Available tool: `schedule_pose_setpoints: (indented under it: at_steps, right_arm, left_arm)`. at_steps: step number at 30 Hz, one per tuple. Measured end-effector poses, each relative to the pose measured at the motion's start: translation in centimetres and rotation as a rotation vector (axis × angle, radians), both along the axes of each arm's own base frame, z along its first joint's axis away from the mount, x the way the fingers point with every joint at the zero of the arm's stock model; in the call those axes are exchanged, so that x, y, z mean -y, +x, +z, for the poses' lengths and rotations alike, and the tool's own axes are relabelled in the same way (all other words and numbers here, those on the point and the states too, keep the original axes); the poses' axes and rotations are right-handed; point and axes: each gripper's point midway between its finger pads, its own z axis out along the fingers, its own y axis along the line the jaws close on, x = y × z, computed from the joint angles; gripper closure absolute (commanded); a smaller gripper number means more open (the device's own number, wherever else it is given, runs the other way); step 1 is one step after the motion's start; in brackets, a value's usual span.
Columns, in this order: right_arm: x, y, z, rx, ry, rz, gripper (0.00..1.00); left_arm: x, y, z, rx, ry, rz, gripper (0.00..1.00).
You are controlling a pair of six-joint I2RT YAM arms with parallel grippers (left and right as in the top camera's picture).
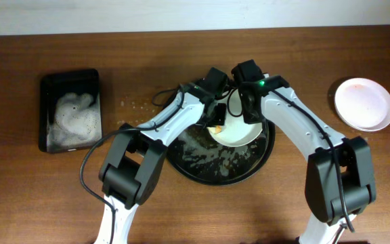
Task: Clean dirty plates on tray and stack at the side
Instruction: 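Scrub the white plate's sauce smear with the sponge in the left gripper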
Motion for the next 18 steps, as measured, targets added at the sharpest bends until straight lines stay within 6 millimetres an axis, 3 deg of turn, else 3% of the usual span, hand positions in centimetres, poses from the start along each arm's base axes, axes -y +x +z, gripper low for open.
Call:
schedule_pose_setpoints:
  at_steps: [4,6,9,11,18]
  right_arm:
    - [-0.6,-0.1,0.0,-0.004,0.013,0.011,0.96]
    - [-0.5,-0.2,0.0,-0.007,0.009,0.009,0.96]
    - [-0.4,-0.2,0.0,-0.006,0.005,0.008,0.96]
    - [-0.4,-0.2,0.0,-0.005,0.003,0.007,0.96]
    - [-0.3,-0.2,0.0,-0.005,-0.003,0.007,0.96]
  left_arm:
    - [-1.8,0.6,1.3,-0.005,0.083,0.028,0.95]
    - [-2.6,1.8,2.4,0.034,0.113,0.044,0.91]
    - [-2.8,2.8,3.2,0.051,0.092,0.054,0.9]
    - [-2.2,2.7,3.2,0.036,0.051,0.045,0.91]
    - [3.3,3.2,4.6,0.055,-0.2,-0.028,0.96]
